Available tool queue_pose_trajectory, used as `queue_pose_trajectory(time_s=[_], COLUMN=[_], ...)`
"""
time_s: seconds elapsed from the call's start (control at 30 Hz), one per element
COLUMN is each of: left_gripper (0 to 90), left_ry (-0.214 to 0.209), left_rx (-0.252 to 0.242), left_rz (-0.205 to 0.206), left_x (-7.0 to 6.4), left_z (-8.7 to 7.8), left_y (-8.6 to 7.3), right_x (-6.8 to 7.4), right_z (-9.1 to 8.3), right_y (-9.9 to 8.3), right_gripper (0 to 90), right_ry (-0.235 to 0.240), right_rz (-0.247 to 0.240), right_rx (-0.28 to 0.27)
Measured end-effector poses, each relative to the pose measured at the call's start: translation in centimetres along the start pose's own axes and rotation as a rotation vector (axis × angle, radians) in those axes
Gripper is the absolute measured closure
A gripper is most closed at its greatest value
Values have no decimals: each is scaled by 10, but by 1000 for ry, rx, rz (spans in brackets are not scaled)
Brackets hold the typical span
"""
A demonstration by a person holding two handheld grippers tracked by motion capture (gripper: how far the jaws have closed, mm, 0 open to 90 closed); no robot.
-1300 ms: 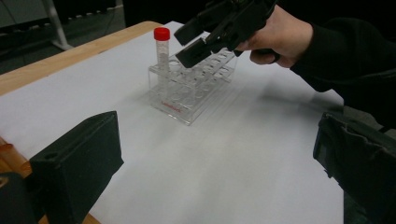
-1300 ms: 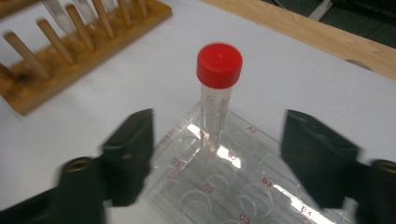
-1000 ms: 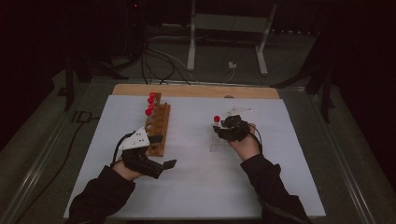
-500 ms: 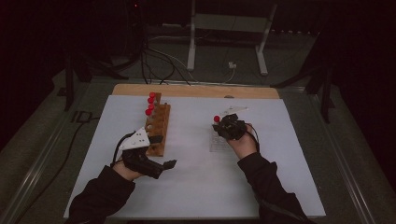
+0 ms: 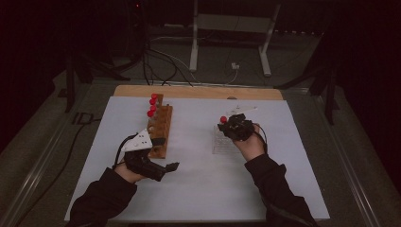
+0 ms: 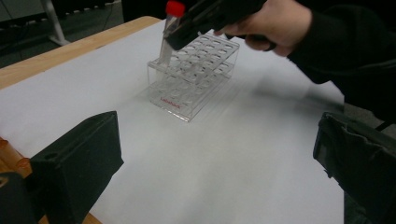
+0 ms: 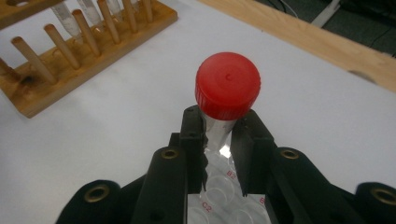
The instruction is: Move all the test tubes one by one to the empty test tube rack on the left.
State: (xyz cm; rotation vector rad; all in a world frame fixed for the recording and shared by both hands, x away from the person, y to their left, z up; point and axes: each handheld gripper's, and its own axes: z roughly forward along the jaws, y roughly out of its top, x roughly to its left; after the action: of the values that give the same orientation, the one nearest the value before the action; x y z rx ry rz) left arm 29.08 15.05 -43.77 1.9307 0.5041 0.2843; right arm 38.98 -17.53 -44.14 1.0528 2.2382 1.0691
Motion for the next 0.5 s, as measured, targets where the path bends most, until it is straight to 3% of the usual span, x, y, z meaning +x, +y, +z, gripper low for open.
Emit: queue_pose_trajectory(time_s=[0.5], left_gripper=[19], left_ry=[-12], left_rx=[-4], left_rz=[9], left_x=[-3], left_z=[0], left_y=[6], right_x=[9], right_z=[-38], right_y=[18], right_gripper=[749], right_ry=[-9], right_rz=[-72], right_rx=[-46])
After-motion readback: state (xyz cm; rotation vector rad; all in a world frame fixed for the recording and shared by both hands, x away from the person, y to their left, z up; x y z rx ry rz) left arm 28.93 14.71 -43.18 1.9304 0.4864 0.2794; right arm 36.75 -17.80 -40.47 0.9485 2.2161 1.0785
